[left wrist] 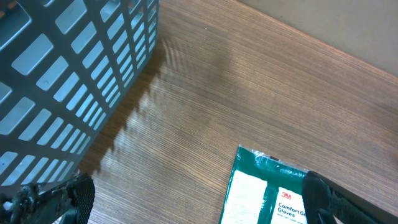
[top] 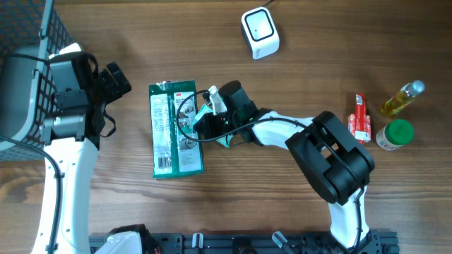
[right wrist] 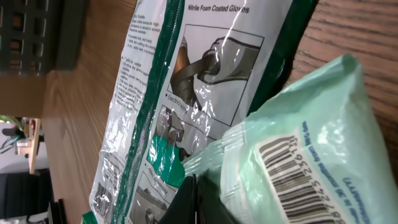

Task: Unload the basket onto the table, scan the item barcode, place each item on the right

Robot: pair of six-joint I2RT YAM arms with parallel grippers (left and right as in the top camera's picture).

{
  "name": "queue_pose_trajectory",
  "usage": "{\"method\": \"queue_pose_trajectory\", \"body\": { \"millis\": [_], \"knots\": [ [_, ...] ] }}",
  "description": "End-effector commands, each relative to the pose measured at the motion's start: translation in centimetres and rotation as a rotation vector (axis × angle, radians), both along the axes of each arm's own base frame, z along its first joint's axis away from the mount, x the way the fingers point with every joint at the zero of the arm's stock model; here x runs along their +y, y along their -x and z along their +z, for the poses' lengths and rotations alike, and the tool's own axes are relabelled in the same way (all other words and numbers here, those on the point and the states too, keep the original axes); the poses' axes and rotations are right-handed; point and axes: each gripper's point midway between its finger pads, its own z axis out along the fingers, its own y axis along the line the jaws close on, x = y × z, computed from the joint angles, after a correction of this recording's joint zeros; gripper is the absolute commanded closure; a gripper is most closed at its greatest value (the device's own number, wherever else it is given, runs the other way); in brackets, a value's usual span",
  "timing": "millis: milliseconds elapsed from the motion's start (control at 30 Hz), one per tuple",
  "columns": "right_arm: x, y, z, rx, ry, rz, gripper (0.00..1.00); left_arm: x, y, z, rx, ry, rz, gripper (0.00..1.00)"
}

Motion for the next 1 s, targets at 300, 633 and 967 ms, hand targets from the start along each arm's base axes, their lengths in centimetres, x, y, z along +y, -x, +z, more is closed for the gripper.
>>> {"method": "queue_pose_trajectory", "body": {
  "millis": [300, 633, 967],
  "knots": [
    [-1.5, -3.6, 12.4, -0.18, -0.18, -0.039, 0.95, 0.4, -0.1, 0.4, -0.008, -0.014, 0.006, 0.0],
    [-5.2, -4.9, 8.1, -0.134, 0.074, -0.222, 0.96, 0.4, -0.1, 0.4, -0.008, -0.014, 0.006, 0.0],
    [-6.7, -2.8, -3.5, 0.04, 0.262, -0.202, 0.96, 0.4, -0.1, 0.4, -0.008, -0.014, 0.006, 0.0]
  ]
}}
